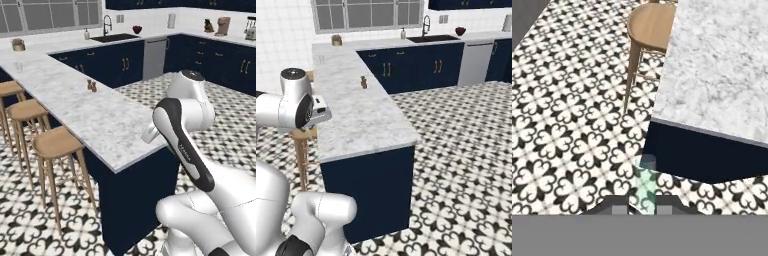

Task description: Take a straw from the drawer in front and place it inside the glass cup on the dining counter.

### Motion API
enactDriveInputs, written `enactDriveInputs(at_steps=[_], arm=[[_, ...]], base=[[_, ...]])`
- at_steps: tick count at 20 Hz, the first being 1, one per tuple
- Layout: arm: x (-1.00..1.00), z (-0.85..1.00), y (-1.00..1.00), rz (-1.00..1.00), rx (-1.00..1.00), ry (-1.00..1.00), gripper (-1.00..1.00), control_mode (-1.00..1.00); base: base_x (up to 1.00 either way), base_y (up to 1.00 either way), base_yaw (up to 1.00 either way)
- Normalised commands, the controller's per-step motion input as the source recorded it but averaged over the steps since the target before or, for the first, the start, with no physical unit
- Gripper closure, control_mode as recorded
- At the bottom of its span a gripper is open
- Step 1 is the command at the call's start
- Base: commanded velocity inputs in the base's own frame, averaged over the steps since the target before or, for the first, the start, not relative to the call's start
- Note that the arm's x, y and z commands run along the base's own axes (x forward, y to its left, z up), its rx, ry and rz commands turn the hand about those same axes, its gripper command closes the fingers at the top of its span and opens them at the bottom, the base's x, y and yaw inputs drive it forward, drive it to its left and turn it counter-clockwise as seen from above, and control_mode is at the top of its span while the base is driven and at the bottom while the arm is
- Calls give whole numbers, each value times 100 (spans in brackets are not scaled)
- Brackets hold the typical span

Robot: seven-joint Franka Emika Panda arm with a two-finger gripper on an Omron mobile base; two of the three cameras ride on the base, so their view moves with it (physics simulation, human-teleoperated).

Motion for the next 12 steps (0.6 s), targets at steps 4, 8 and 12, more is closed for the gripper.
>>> enactDriveInputs(at_steps=[4, 8, 12], arm=[[0, 0, 0, 0, 0, 0, 100, 100], [0, 0, 0, 0, 0, 0, 100, 100], [0, 0, 0, 0, 0, 0, 100, 100]], base=[[21, 100, -33], [30, 100, -34], [17, 100, -36]])
